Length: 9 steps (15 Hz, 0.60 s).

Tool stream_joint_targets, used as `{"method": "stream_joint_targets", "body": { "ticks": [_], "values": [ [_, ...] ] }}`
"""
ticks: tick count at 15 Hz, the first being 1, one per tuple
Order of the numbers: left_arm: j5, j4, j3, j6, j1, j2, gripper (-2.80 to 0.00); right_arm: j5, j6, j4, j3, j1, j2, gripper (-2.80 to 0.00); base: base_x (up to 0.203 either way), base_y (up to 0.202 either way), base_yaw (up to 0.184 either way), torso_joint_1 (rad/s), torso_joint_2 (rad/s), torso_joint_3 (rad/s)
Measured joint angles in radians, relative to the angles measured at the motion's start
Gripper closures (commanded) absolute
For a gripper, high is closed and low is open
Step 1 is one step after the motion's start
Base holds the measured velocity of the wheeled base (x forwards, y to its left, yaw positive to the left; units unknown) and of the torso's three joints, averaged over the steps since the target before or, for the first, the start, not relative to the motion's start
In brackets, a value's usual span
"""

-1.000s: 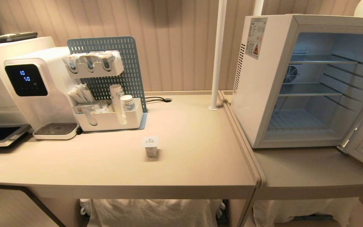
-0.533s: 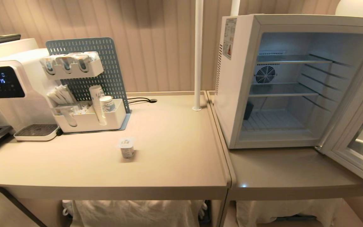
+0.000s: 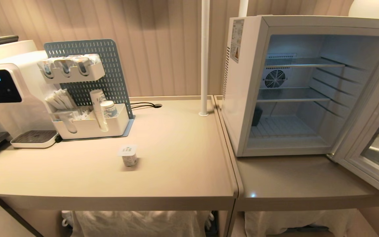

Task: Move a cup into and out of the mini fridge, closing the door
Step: Put the paper cup in the freezer

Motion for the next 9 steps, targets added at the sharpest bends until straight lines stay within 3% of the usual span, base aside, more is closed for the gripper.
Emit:
{"method": "stream_joint_targets", "body": {
  "ticks": [3,6,9],
  "values": [
    [0.0,-0.001,0.0,-0.001,0.001,0.0,0.0,0.079,0.003,0.125,-0.256,0.005,0.279,0.0,0.0,0.0,0.0,0.0,0.0,0.0],
    [0.0,-0.002,0.0,-0.001,0.002,0.0,0.0,0.172,-0.071,0.254,-0.429,0.012,0.634,0.0,0.0,0.0,0.0,0.0,0.0,0.0],
    [0.0,-0.001,0.0,-0.003,0.001,0.0,0.0,0.255,-0.137,0.166,-0.494,0.005,0.992,0.0,0.0,0.0,0.0,0.0,0.0,0.0]
  ]
}}
